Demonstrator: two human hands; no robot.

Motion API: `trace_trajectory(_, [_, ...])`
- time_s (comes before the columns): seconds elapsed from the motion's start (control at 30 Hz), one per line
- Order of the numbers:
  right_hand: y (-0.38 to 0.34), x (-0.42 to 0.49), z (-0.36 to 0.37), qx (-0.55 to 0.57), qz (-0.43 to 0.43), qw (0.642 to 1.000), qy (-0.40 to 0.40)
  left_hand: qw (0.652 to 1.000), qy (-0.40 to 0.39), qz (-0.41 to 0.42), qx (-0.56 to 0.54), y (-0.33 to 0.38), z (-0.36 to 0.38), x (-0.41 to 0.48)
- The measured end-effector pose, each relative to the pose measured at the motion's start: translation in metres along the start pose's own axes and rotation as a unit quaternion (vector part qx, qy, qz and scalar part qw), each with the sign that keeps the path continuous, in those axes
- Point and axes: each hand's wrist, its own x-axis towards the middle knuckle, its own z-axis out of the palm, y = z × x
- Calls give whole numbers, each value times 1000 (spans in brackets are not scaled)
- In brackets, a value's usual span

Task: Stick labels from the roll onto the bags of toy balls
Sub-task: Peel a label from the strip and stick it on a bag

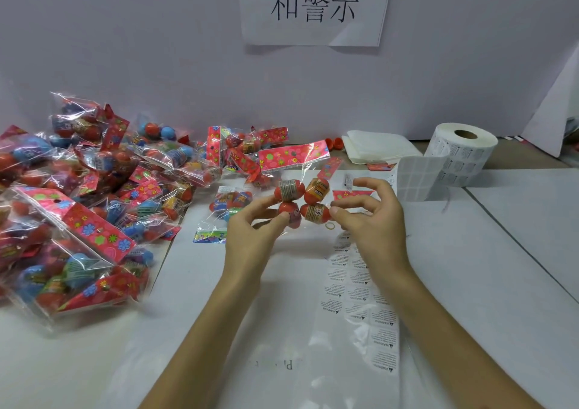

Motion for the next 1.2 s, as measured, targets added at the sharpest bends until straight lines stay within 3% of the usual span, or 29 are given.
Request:
trace_trajectory(0.3, [1, -2, 2, -18, -40, 999, 23, 998, 65, 15, 18, 0, -1, 2])
trace_trajectory(0.43, [-2, -2, 0, 20, -36, 999, 11, 989, -65, -88, -104, 3, -7, 4])
trace_trajectory(0.5, [-4, -1, -1, 36, -34, 999, -3, 983, -131, -92, -88, 3, -5, 2])
trace_trajectory(0.7, [-10, -1, -1, 86, -23, 995, -53, 984, -112, -98, -97, -2, -4, 3])
trace_trajectory(0.83, [-10, -2, 0, 93, -27, 993, -74, 971, -150, -98, -158, 0, -6, 3])
trace_trajectory(1.03, [-7, 1, -1, 91, -56, 994, -28, 975, -85, -109, -175, -3, -8, 8])
trace_trajectory(1.2, [-6, 2, -2, 192, 12, 975, -109, 970, -16, -132, -206, -2, -9, 12])
